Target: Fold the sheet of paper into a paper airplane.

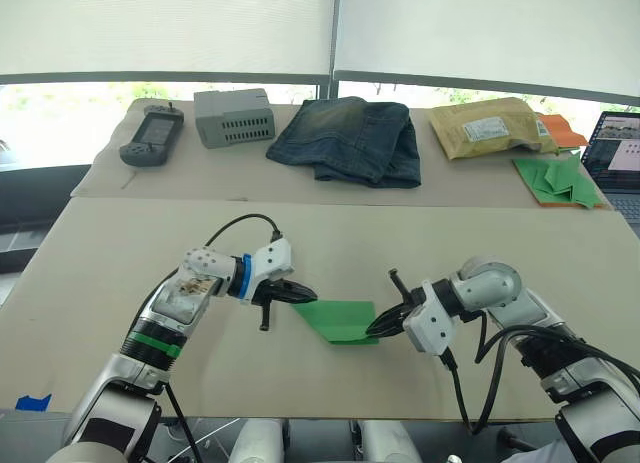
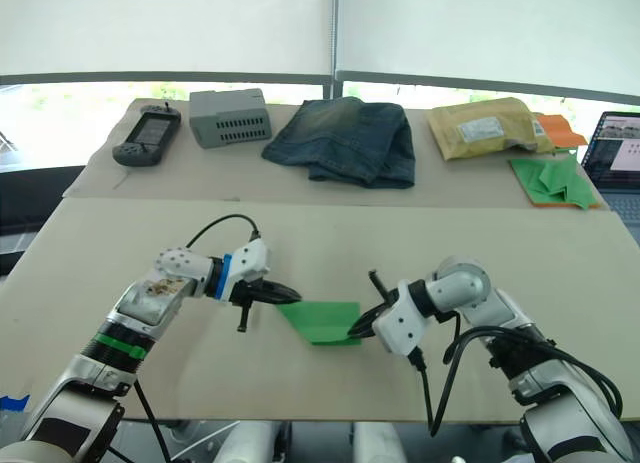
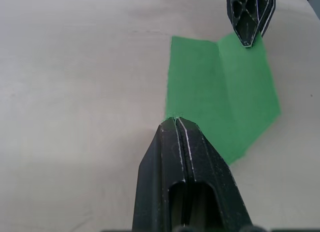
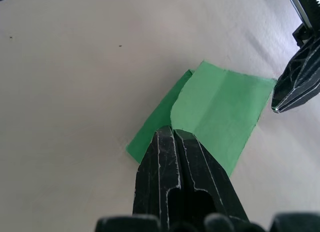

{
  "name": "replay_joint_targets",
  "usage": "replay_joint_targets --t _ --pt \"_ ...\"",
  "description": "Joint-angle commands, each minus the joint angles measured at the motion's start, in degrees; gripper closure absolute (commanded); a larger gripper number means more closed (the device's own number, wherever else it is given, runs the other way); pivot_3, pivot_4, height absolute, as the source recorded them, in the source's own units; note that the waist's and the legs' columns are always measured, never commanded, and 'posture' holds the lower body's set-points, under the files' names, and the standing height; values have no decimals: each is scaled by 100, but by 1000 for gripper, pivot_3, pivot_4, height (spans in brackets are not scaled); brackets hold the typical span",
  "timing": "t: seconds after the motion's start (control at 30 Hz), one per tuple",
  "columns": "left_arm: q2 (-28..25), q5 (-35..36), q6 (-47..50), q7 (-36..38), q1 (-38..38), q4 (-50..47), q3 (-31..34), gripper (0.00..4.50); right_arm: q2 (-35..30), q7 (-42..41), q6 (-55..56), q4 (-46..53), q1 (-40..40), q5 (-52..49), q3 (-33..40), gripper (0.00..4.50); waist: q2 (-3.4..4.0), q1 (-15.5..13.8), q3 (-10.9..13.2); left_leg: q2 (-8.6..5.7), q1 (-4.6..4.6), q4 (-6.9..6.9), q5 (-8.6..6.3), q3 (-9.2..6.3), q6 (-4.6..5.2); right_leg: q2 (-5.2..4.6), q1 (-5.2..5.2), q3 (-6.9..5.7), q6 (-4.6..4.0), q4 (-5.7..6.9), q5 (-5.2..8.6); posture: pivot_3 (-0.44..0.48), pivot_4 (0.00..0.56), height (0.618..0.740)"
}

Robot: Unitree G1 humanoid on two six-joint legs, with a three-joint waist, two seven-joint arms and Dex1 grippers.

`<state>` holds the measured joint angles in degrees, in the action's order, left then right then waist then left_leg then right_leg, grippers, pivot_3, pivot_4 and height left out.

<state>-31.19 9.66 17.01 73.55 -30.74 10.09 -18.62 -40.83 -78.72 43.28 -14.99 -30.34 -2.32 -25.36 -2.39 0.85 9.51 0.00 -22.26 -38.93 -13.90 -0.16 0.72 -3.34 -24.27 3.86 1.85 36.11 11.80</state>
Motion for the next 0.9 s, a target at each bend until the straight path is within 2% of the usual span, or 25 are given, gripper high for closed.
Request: replay_joint_targets --t 0.03,0.2,0.33,0.43,0.77,0.9 --pt "-29 -356 -371 -44 56 79 -252 4500 -40 50 -27 95 -34 -45 76 4458 0 13 0 0 1 1 0 0 0 0 0 0 0 0 0 0 150 728" --pt "-78 -634 -615 -137 163 208 -404 4500 -47 0 -864 344 148 -516 198 4458 1 4 -1 2 11 1 0 -1 0 0 10 0 -1 0 0 0 150 728" --pt "-67 -707 -745 -188 173 311 -442 4500 41 -77 -2674 586 248 -1395 468 4458 2 -1 -1 5 14 0 0 -5 0 -2 14 2 -2 2 -1 0 150 728" --pt "-54 -743 -820 -198 158 370 -464 4500 77 -229 -3578 543 132 -1588 503 4458 3 -2 -2 5 21 0 0 -5 0 -2 21 3 -2 1 -1 0 150 728" --pt "84 -708 -877 -334 152 404 -379 4500 602 -41 -4725 -369 -411 -1088 499 4458 6 -6 -4 1 20 -1 0 2 0 0 19 2 1 1 0 0 150 728" --pt "43 -697 -830 -401 179 318 -314 4500 560 -157 -5133 -500 -465 -848 402 4458 6 -6 -4 0 18 -2 0 1 0 0 18 2 2 2 -1 0 150 728"
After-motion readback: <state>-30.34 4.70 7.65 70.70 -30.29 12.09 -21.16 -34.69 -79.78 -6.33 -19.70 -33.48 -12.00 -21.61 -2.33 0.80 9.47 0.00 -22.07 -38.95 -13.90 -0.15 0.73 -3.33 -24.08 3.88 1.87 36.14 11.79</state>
